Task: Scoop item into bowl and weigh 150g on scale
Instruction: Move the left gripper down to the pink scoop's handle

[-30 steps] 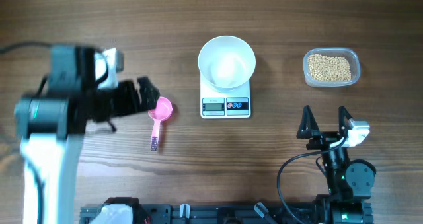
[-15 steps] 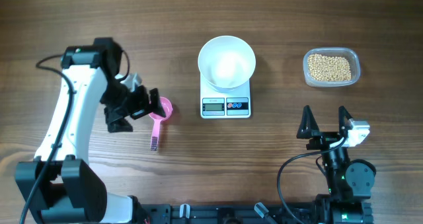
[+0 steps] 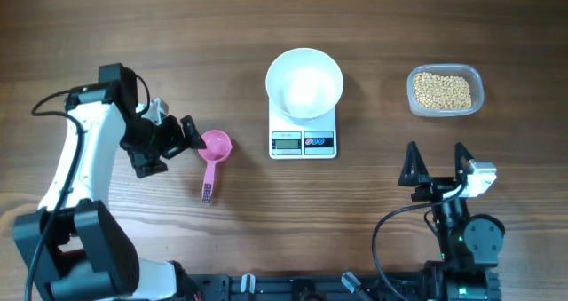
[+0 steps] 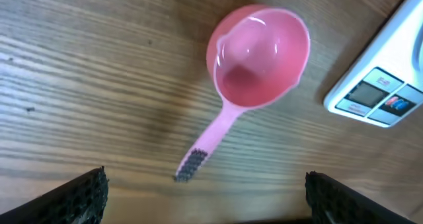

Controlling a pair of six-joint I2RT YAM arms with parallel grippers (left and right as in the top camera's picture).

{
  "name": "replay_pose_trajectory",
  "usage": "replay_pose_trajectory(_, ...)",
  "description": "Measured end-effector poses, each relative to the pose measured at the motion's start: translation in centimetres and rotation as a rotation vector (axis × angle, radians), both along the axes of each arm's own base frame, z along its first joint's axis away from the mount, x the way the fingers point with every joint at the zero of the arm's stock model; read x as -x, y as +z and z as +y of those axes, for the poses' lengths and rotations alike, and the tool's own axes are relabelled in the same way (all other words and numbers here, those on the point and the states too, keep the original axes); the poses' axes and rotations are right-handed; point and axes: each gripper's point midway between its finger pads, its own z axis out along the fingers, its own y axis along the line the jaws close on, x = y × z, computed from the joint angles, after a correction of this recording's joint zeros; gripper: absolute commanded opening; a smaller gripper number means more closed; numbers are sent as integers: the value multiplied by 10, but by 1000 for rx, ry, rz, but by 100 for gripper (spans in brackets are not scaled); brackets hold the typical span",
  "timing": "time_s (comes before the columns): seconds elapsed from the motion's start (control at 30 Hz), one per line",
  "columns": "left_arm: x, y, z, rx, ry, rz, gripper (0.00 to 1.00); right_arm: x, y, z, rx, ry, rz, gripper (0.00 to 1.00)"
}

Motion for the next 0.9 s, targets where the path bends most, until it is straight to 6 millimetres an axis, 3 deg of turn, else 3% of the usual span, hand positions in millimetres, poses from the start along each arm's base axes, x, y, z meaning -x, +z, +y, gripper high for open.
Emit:
replay_pose_trajectory(0.17, 11, -14, -2, 6, 4, 31, 100, 0, 0, 0, 0, 0, 0, 100)
replay_pose_trajectory(0.4, 5, -16, 4, 5, 23, 6, 100, 0, 0, 0, 0, 0, 0, 100)
replay_pose_trajectory(0.5, 5, -23, 2, 43, 31, 33, 91, 0, 0, 0, 0, 0, 0, 100)
replay_pose_trajectory(0.7, 13, -41, -10, 126, 10, 104, 90, 0, 0, 0, 0, 0, 0, 100)
replay_pose_trajectory(0.9, 22, -48, -21, 190, -20, 111, 81, 0, 0, 0, 0, 0, 0, 100)
